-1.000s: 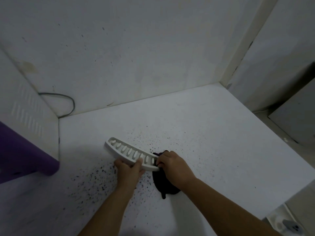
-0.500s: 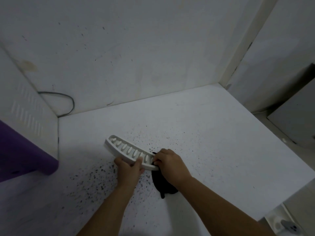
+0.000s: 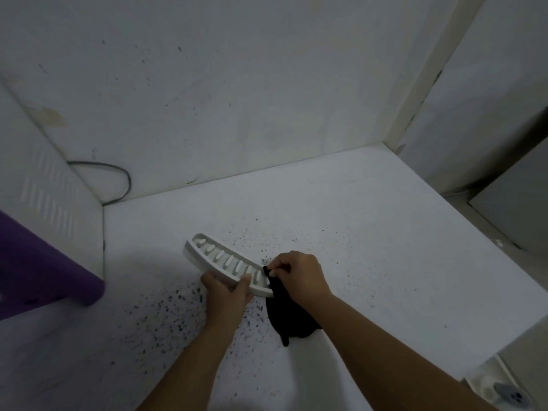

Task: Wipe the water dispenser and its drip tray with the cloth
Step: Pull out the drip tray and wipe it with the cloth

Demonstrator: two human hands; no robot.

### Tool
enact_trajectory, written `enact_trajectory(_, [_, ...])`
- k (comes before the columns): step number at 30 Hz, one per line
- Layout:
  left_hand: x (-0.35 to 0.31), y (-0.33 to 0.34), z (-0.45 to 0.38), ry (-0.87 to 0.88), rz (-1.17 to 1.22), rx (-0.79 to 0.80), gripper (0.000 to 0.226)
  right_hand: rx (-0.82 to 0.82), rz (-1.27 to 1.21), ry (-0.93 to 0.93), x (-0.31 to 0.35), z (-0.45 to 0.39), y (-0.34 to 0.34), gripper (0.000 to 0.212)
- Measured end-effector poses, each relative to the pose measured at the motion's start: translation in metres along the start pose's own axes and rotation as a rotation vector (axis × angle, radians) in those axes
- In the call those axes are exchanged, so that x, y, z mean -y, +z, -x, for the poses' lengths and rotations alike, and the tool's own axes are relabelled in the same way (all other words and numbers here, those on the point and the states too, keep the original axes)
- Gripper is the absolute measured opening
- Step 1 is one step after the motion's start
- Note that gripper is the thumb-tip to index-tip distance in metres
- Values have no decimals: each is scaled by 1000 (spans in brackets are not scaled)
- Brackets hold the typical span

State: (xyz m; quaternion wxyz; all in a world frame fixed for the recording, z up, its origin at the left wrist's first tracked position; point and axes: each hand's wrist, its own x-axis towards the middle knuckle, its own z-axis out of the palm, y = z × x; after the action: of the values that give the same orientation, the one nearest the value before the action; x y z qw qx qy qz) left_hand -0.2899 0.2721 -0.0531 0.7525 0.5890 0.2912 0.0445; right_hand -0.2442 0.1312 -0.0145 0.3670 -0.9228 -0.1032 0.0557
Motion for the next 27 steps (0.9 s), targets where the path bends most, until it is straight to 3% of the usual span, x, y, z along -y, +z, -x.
enact_trajectory(3, [-1, 0, 1, 31, -22, 8, 47, -33, 52, -30, -8, 10, 0, 17])
enact_trajectory(7, [0, -1, -1, 34, -2, 8, 48, 69, 283, -54, -33, 19, -14, 25])
enact_trajectory(14, [0, 2, -1, 62, -43, 17, 50, -50, 90, -77, -7, 25, 10, 17])
enact_trajectory(23, [-2, 4, -1, 134, -198, 5, 50, -55, 255, -103, -10, 14, 12, 15])
enact_trajectory(27, [-1, 1, 0, 61, -95, -7, 50, 4, 315, -118, -23, 26, 7, 17])
